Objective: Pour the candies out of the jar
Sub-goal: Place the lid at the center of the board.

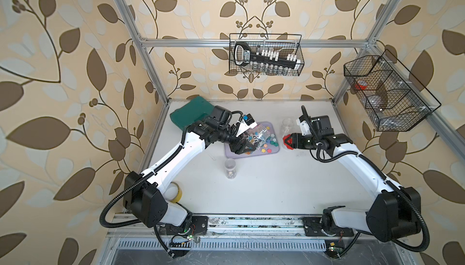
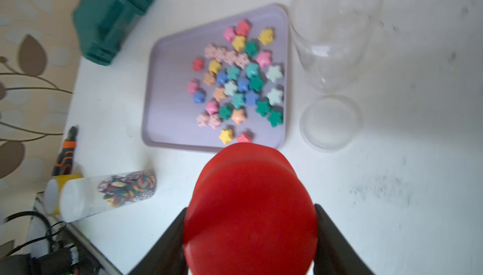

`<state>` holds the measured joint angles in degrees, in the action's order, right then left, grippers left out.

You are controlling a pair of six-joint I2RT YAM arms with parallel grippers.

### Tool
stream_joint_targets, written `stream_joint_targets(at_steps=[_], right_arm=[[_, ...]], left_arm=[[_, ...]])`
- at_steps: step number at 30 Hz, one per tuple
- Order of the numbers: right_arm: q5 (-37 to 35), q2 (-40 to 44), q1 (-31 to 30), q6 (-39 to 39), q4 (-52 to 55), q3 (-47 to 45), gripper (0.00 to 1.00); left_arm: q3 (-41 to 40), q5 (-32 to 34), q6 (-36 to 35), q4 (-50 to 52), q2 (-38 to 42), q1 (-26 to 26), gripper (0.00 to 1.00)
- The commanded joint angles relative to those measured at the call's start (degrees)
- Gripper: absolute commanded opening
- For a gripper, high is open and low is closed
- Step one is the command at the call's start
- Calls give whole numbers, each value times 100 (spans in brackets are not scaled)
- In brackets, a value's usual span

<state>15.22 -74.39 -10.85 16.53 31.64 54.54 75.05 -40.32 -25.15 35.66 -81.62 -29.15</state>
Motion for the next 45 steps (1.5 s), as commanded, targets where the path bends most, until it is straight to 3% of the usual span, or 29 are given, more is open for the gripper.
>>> stream_joint_targets(at_steps=[1,10,21,30,36,45], right_arm=[[-942,154,-148,312,87,-354,60],[-1950,-294,-680,510,-208,-765,63],[-1852,-1017,-685,565,-745,-836,67],[-1962,-1181,-710,542,-673,-685,78],[-1767,-762,-707,558,-670,-464,80],[-1194,-768,-488,440,-747,-212,82]], left_arm=[[-77,160,109,-439,305,76,44],[-168,305,246,-489,339,76,44],[-226,563,232,-365,374,78,45],[-189,703,194,-261,221,76,44],[46,1178,570,-57,-52,84,44],[985,2065,1178,1197,-883,85,43]])
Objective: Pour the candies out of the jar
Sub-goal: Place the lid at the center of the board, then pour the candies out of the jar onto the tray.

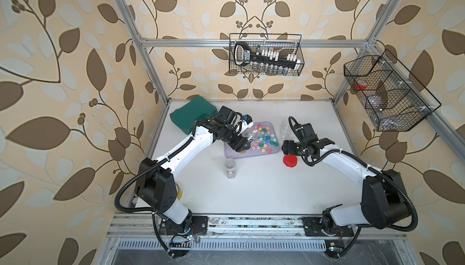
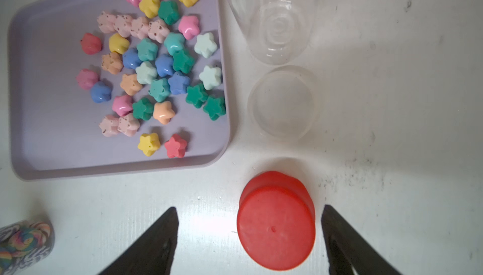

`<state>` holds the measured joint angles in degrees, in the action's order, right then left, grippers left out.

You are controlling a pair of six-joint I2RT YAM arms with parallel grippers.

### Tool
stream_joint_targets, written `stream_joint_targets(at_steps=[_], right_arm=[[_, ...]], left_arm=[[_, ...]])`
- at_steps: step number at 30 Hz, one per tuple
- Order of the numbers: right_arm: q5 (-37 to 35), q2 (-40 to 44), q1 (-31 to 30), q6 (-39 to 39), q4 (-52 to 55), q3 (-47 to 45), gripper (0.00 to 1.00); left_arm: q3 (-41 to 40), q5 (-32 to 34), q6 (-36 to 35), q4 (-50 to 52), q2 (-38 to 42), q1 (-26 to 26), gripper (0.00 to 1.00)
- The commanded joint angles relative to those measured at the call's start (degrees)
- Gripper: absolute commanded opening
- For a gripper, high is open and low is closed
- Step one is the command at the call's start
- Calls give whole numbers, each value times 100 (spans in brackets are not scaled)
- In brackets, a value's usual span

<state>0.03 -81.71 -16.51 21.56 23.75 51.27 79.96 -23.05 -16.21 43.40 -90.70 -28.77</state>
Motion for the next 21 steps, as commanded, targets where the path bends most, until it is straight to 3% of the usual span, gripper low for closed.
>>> stream_joint_targets(at_steps=[1,12,21], right_arm=[[483,-40,119,-50,28,144,83],[1317,-45,361,-120,-67,526,84],[2036,-134,367,50,-522,554,84]], left_arm=[[611,418,351,608,-52,47,43],[1795,615,1149,2465,-1092,52,43],[2340,523,1770,2988,-1529,47,42]])
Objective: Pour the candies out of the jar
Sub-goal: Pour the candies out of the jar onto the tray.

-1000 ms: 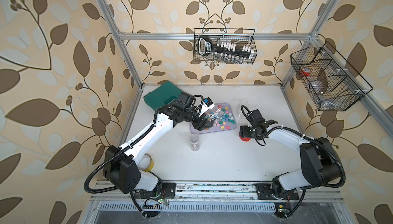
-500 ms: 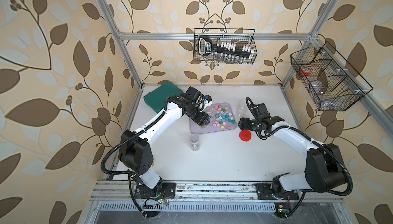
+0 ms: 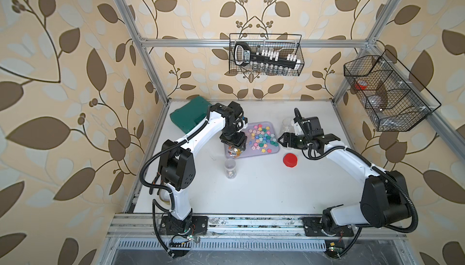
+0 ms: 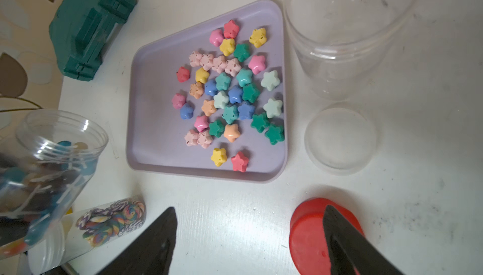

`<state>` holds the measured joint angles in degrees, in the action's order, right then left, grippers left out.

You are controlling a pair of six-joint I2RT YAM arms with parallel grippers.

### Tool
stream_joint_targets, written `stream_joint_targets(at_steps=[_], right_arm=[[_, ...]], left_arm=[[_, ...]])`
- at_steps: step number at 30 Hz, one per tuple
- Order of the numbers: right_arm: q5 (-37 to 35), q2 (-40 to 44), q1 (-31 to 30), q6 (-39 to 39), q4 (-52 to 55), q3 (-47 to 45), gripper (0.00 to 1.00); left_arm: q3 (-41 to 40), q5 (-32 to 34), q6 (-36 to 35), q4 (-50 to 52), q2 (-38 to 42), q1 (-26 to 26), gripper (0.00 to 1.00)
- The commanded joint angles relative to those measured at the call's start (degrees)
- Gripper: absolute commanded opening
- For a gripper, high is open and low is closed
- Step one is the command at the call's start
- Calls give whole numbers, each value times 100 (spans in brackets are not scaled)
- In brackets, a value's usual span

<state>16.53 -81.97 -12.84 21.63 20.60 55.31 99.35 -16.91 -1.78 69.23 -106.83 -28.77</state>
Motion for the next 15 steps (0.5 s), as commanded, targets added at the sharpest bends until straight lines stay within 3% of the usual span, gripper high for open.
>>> stream_joint_targets(at_steps=[1,10,15], right_arm=[[426,-105,0,53,-267,118,84],[742,-76,1,100,-611,-236,84],[876,-28,16,117,-723,-380,84]], left_arm=[[447,-156,381,435,39,55,42],[849,-879,803,714,-303,251,41],[612,-1389,1264,409,-236,501,40]])
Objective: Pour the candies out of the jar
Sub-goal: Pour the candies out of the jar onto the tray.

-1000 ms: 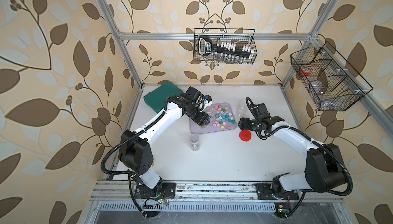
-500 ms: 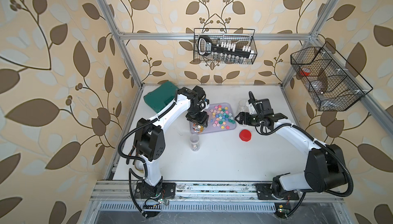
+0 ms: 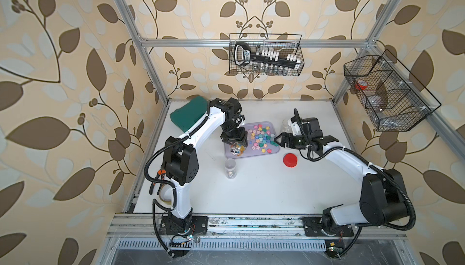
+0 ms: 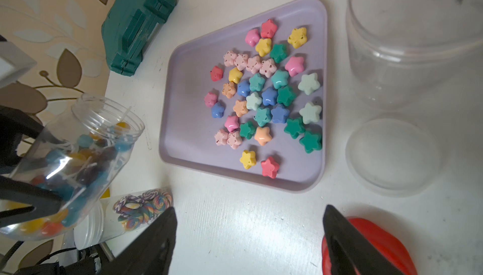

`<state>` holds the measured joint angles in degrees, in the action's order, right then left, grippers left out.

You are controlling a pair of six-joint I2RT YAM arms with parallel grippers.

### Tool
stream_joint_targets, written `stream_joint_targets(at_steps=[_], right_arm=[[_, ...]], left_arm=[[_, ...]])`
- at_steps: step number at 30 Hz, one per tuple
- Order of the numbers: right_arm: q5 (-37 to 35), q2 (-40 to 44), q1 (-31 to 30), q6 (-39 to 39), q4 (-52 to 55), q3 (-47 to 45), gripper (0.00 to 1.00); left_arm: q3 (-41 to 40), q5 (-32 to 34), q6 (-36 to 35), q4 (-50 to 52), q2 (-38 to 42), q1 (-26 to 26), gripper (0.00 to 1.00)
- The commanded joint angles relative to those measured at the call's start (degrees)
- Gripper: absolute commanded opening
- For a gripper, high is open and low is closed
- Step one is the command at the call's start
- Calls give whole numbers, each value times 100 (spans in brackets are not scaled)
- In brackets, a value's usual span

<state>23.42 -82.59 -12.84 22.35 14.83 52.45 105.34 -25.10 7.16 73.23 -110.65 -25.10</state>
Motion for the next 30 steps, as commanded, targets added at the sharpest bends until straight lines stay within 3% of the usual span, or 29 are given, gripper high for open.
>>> stream_joint_targets(at_steps=[1,12,30], right_arm=[[219,34,14,33,-145,-97,84],[391,-38,107,-79,-190,-125,84],[523,-52,210,-143,-237,-197,84]], left_arm=[[-41,-682,430,-73,173,159,39],[-227,-1035,814,-384,74,204,39],[-546,-997,798,-397,-174,200,38]])
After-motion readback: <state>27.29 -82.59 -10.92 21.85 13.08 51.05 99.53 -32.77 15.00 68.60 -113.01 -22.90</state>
